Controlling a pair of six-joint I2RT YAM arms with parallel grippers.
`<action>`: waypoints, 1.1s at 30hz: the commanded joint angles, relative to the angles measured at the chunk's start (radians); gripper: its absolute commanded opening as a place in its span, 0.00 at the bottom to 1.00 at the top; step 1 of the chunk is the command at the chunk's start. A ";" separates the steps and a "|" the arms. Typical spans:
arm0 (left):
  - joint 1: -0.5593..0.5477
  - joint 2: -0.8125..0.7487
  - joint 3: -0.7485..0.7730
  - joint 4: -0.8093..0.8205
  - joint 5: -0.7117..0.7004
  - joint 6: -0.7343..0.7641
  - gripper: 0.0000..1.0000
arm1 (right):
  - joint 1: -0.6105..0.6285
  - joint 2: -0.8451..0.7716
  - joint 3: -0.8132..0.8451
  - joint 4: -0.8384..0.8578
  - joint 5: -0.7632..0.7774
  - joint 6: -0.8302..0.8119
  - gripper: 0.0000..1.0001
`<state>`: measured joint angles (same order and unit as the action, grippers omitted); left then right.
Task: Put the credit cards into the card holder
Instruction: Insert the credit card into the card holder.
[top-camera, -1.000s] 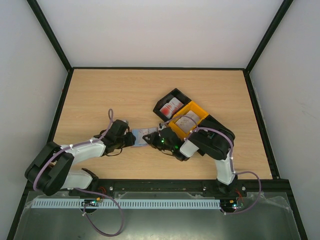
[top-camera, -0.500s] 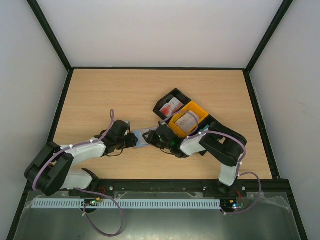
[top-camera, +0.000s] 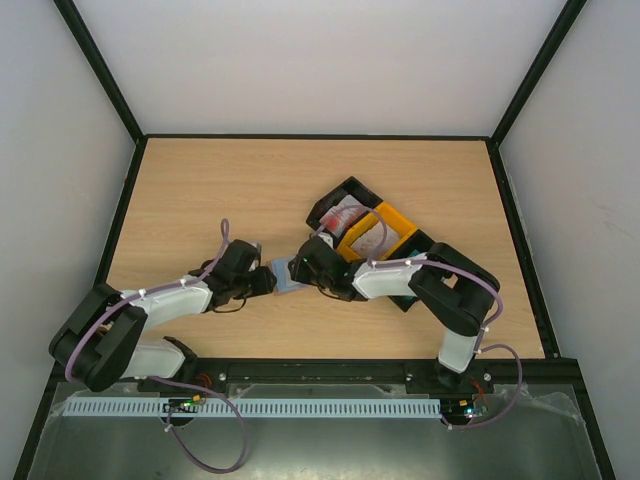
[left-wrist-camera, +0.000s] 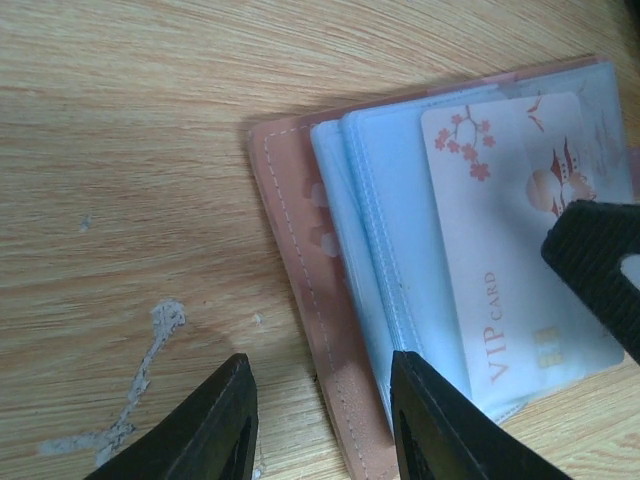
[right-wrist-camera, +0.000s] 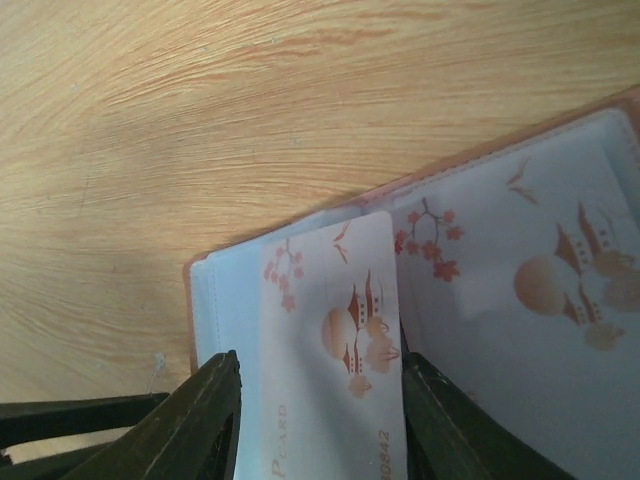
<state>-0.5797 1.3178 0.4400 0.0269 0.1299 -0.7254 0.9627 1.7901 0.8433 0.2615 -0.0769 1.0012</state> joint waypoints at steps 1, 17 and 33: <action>-0.007 0.011 0.004 -0.096 -0.011 0.002 0.39 | 0.007 0.028 0.066 -0.157 0.080 -0.105 0.42; -0.005 -0.043 0.045 -0.114 -0.052 -0.017 0.38 | 0.007 0.101 0.184 -0.275 0.095 -0.208 0.46; 0.000 0.074 0.086 -0.122 -0.120 -0.043 0.33 | 0.007 0.112 0.172 -0.160 -0.060 -0.217 0.43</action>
<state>-0.5838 1.3640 0.5129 -0.0559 0.0669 -0.7570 0.9627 1.8908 1.0325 0.0593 -0.0715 0.7963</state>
